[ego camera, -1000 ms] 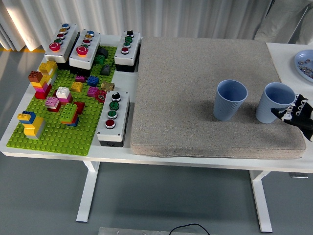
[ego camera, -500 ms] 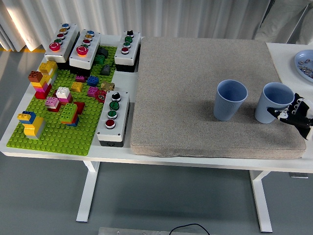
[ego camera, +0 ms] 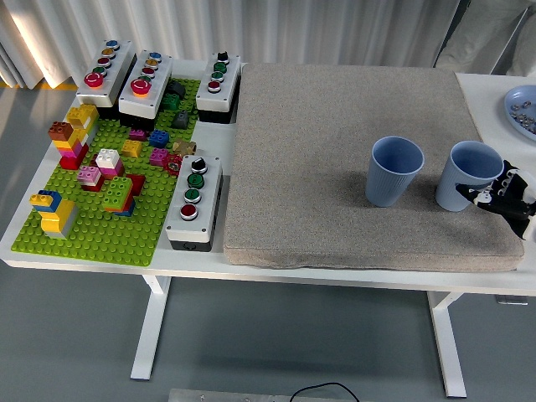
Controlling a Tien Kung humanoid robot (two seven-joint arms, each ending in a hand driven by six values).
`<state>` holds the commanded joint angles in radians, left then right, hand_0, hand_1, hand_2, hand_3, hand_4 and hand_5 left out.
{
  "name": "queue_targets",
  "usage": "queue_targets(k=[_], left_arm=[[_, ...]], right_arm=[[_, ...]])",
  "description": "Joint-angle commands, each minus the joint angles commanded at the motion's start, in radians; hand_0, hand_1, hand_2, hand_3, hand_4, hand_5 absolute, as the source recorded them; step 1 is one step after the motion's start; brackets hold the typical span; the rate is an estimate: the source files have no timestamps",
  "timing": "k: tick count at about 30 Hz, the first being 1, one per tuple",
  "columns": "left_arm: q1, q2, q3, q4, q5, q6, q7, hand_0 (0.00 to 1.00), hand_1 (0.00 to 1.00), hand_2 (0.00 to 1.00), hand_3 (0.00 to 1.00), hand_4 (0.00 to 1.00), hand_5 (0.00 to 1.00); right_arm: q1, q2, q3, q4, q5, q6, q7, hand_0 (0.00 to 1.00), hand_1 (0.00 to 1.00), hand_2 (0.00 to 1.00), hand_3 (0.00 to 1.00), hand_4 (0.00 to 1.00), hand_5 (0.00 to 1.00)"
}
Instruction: Pick cup pour cup place
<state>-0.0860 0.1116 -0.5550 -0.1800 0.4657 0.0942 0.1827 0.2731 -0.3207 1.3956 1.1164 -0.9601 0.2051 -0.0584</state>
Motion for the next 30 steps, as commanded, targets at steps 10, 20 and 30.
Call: queue_targets(k=[10, 20, 30], left_arm=[[0.002, 0.0, 0.001, 0.0, 0.001, 0.0, 0.001, 0.722, 0.772, 0.822, 0.666, 0.503, 0.944], [0.002, 0.001, 0.007, 0.0, -0.003, 0.0, 0.0, 0.722, 0.773, 0.822, 0.667, 0.504, 0.944], [0.002, 0.001, 0.006, 0.0, -0.005, 0.0, -0.002, 0.723, 0.773, 0.822, 0.667, 0.504, 0.945]], right_arm=[[-0.004, -0.002, -0.011, 0.003, -0.004, -0.025, 0.013, 0.89, 0.805, 0.786, 0.801, 0.799, 0.161], [-0.004, -0.001, -0.016, 0.003, -0.007, -0.023, 0.002, 0.836, 0.735, 0.649, 0.692, 0.667, 0.002], [-0.003, -0.003, -0.019, 0.01, -0.007, -0.048, 0.015, 0.77, 0.663, 0.559, 0.617, 0.667, 0.002]])
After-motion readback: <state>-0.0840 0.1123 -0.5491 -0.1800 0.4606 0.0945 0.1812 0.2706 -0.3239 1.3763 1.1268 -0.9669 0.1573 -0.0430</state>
